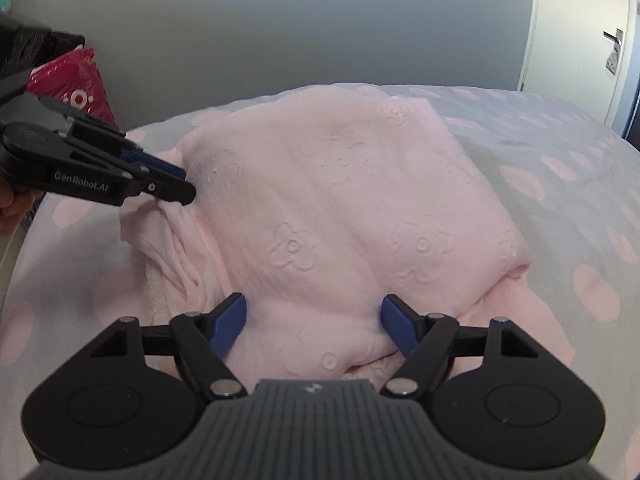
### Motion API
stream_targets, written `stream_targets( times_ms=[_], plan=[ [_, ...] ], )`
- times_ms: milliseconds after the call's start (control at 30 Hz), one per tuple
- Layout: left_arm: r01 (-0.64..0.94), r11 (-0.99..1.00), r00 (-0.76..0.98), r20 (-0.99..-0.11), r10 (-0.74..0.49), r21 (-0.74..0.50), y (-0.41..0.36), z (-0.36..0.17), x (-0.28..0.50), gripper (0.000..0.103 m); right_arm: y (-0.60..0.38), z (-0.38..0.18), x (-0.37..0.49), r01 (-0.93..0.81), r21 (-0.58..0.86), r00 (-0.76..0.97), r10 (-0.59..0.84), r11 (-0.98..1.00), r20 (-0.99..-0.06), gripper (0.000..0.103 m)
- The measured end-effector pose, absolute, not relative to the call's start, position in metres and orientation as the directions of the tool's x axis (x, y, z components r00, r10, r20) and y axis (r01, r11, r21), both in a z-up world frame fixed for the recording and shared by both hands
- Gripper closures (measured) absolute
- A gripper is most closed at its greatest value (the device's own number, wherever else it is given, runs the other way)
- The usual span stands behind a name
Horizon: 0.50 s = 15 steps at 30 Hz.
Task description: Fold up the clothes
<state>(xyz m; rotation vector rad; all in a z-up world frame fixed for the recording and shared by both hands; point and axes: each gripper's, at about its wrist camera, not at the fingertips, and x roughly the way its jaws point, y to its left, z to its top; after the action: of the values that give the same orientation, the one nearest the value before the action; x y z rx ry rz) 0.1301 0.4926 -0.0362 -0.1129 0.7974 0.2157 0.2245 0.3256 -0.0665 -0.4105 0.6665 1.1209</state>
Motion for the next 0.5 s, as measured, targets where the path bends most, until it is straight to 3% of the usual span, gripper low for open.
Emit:
stream_targets(
  times_ms=[133,500],
  plan=[
    [-0.235,0.972,0.681,-0.718,0.143,-0.029,0.480,-0.019,0.113,0.074,0.287,-0.046,0.213,-0.902,0.062,0.278,0.685,0.427,-0.673,0.026],
    [-0.073,0.996,0.717,-0.696,0.015,-0.053,0.379,0.052,0.076,0.071,0.129,0.005,0.141,-0.799,0.031,0.417,0.590,0.600,-0.691,0.026]
  ],
)
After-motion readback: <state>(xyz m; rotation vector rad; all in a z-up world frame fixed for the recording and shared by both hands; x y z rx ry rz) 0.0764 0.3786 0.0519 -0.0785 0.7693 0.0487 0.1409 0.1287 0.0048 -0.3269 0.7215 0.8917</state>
